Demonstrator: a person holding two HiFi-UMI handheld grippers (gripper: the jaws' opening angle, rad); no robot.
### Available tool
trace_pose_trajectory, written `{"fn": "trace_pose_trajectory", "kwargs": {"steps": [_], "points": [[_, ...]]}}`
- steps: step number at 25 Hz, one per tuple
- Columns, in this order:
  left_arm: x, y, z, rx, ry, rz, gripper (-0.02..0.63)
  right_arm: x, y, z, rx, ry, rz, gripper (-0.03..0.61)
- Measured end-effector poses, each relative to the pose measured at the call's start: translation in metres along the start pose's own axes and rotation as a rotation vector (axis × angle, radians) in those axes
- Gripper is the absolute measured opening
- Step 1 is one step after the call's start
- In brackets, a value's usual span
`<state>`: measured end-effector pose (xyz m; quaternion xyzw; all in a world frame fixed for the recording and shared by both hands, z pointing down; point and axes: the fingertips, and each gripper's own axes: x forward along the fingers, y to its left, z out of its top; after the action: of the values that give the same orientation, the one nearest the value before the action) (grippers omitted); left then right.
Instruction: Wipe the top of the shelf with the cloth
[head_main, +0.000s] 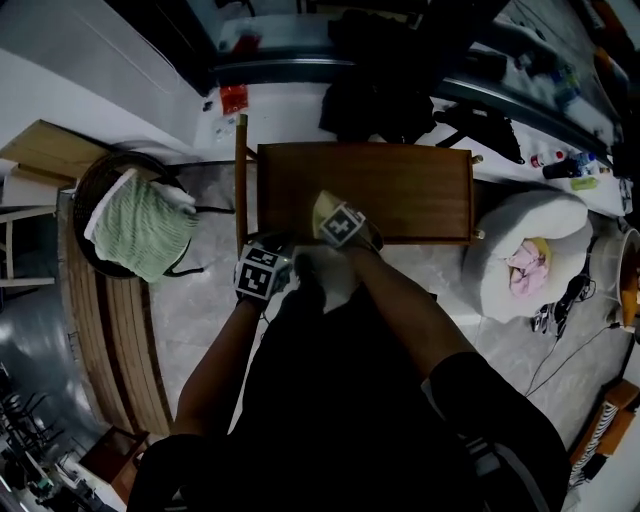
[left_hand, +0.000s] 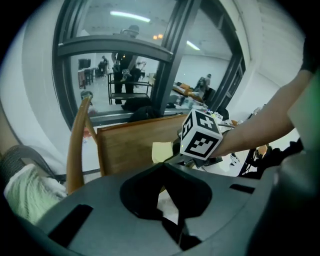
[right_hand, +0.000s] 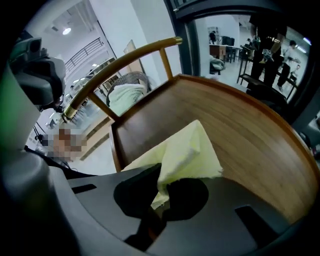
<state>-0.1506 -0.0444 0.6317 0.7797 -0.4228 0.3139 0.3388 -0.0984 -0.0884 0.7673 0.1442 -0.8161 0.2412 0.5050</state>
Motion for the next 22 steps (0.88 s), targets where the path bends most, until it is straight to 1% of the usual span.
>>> {"fn": "trace_pose_trajectory", "kwargs": {"steps": [1,3,4,6,7,8,11,13,15,16,22], "points": [[0.008,-0.009,0.006,0.006,0.002,-0.008,0.006,-0.007,-0.005,-0.012,0.022,0.007,0.011,0.031],[0.024,-0.029,0.016,0.015,0.005,-0.022,0.006,-0.023,-0.031,-0.032,0.025,0.007,-0.038,0.031],[0.032,-0.039,0.021,0.019,0.006,-0.029,0.006,-0.031,-0.04,-0.044,0.037,0.012,-0.047,0.031],[0.047,-0.059,0.031,0.029,0.007,-0.047,0.006,-0.042,-0.044,-0.067,0.098,0.014,0.012,0.031],[0.055,-0.069,0.035,0.037,0.01,-0.056,0.006,-0.049,-0.049,-0.077,0.119,0.013,0.024,0.031],[0.062,-0.079,0.038,0.045,0.014,-0.066,0.006,-0.057,-0.059,-0.09,0.128,0.022,0.009,0.031],[0.084,-0.11,0.047,0.07,0.027,-0.094,0.006,-0.083,-0.105,-0.128,0.127,0.03,-0.097,0.031],[0.097,-0.13,0.052,0.084,0.033,-0.112,0.006,-0.099,-0.12,-0.149,0.16,0.024,-0.098,0.031],[0.11,-0.147,0.055,0.098,0.034,-0.131,0.006,-0.118,-0.148,-0.171,0.158,0.025,-0.168,0.031],[0.118,-0.155,0.056,0.104,0.033,-0.14,0.006,-0.125,-0.159,-0.18,0.162,0.022,-0.19,0.031],[0.139,-0.199,0.07,0.134,0.039,-0.171,0.006,-0.16,-0.195,-0.227,0.231,0.026,-0.243,0.031]]}}
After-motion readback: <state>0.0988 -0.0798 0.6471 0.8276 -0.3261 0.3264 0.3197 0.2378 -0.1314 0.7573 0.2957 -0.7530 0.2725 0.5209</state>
